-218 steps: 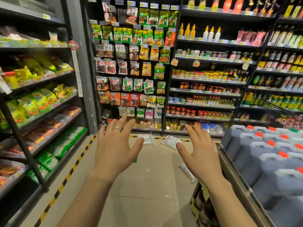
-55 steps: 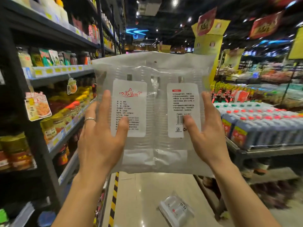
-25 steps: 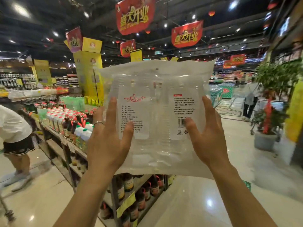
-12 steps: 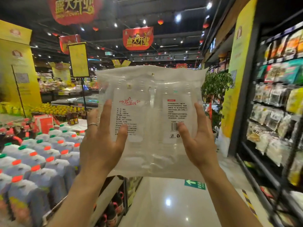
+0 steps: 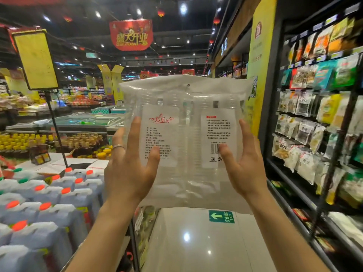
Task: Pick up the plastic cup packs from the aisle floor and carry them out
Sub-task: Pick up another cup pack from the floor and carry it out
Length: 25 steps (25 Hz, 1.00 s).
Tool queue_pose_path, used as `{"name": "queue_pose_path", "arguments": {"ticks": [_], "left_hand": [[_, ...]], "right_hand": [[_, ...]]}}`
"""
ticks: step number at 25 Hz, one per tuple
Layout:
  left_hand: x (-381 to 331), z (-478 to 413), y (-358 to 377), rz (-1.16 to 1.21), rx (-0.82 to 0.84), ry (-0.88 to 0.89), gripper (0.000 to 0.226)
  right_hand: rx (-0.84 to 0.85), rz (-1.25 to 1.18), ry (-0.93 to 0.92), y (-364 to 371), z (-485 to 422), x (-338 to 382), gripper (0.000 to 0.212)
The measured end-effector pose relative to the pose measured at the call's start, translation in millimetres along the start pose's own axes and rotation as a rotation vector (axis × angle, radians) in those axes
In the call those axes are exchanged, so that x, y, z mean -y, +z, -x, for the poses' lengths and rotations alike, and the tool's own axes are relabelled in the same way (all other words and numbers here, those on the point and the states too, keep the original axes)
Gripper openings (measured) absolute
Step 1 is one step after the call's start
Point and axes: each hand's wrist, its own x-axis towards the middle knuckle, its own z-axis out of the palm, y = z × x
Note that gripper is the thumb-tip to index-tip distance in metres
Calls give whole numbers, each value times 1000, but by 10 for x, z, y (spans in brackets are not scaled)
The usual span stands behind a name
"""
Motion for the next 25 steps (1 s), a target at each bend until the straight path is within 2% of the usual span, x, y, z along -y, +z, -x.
{"name": "queue_pose_path", "arguments": {"ticks": [9, 18, 25], "left_hand": [[-17, -594, 1388, 12, 55, -1, 72], [-578, -1373, 3242, 3, 55, -16, 68], [-922, -1827, 4241, 28, 55, 13, 71]], "right_hand": [[-36, 30, 47, 365, -764, -1135, 69], [-33, -14, 86, 418, -2061, -2755, 68], [-24, -23, 119, 349, -2772, -3592, 69]]}}
